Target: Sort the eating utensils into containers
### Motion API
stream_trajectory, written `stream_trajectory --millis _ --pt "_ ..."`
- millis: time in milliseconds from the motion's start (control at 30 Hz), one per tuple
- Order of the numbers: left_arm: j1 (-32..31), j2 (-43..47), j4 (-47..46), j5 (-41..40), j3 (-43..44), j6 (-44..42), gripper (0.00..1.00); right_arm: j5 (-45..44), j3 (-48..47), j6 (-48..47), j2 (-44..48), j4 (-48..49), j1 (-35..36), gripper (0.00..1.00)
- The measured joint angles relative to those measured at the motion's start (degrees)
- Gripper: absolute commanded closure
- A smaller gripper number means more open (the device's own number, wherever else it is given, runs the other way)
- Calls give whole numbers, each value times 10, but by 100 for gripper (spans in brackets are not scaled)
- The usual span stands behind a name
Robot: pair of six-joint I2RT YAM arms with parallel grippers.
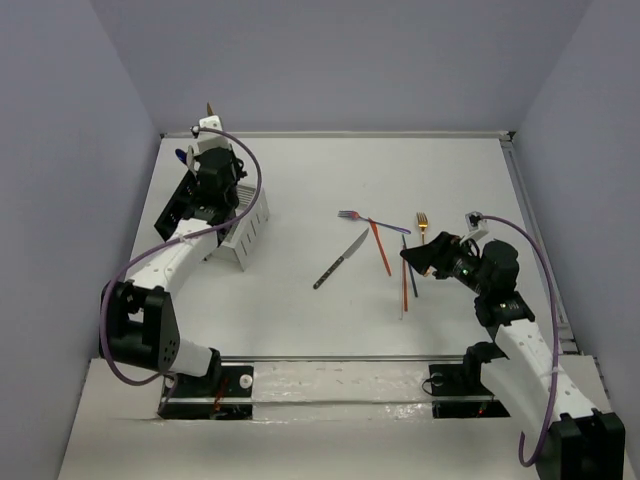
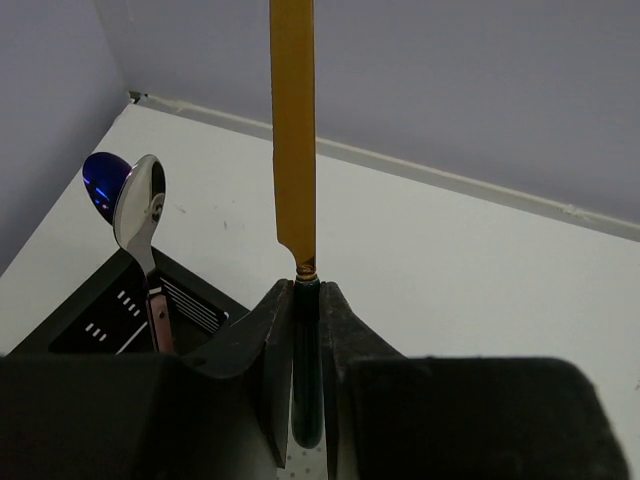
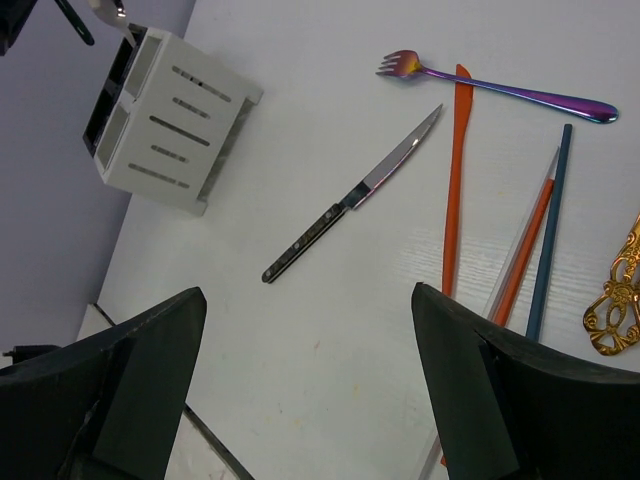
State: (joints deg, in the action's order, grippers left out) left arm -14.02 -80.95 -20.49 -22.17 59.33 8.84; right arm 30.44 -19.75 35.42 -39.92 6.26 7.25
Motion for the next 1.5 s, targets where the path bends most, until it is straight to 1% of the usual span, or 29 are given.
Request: stream_trajectory --millis 233,467,667,733,833,867,1067,1167,1233,1267,1500 --pt "0 -9 -48 -15 -47 -2 100 0 0 0 -2 6 3 11" --pt "0 -40 -63 -13 -66 11 100 0 0 0 -2 6 3 11" --pt "0 -47 -76 -12 -90 32 100 0 0 0 -2 6 3 11" --pt "0 -47 -80 -13 -96 38 98 0 0 0 -2 6 3 11" --pt "0 -47 -87 -16 -110 47 92 0 0 0 -2 6 3 11" --pt "0 -47 -87 -17 -114 51 87 0 0 0 -2 6 3 11" --pt "-5 -43 -92 -31 -129 63 68 0 0 0 -2 6 3 11" --pt "-10 -31 -93 -37 -129 67 67 0 0 0 -2 6 3 11" --pt "-14 -20 -95 -38 -129 70 62 0 0 0 -2 6 3 11" --pt "-15 -14 -97 -38 -129 72 62 0 0 0 -2 6 3 11" --pt "-35 32 -82 -42 -129 89 62 0 0 0 -4 7 3 11"
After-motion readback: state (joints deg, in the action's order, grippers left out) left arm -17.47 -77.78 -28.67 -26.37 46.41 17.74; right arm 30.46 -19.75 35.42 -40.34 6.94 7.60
